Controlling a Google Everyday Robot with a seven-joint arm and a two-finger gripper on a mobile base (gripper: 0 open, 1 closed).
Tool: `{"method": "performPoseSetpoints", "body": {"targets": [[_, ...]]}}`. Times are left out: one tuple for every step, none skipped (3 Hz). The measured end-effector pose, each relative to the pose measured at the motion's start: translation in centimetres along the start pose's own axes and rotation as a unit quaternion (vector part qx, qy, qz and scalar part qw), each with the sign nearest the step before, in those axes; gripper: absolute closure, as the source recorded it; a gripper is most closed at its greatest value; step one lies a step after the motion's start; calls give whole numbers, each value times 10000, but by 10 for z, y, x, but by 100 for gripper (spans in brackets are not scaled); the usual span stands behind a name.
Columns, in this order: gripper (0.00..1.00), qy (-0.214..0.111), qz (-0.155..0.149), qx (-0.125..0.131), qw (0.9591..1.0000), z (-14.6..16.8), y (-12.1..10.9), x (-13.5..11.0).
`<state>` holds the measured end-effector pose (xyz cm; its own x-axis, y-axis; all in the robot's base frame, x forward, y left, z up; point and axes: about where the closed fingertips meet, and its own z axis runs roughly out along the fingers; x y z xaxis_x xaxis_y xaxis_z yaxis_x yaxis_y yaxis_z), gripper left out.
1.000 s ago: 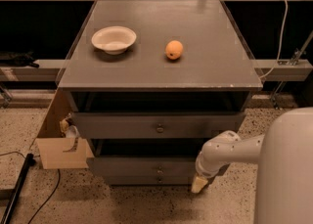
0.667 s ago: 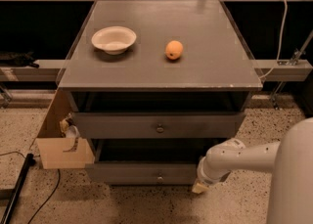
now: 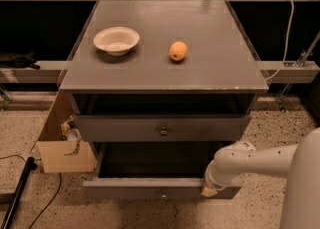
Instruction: Open middle drawer
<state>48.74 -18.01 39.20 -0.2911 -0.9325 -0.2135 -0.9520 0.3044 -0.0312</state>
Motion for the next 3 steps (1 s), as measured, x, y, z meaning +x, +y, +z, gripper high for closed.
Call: {"method": "performPoseSetpoints", "body": {"targets": [[13, 0, 0, 0, 10000, 0, 0, 0], [0, 0, 0, 0, 10000, 0, 0, 0], [0, 15, -28, -11, 10000, 2, 3, 1]]}}
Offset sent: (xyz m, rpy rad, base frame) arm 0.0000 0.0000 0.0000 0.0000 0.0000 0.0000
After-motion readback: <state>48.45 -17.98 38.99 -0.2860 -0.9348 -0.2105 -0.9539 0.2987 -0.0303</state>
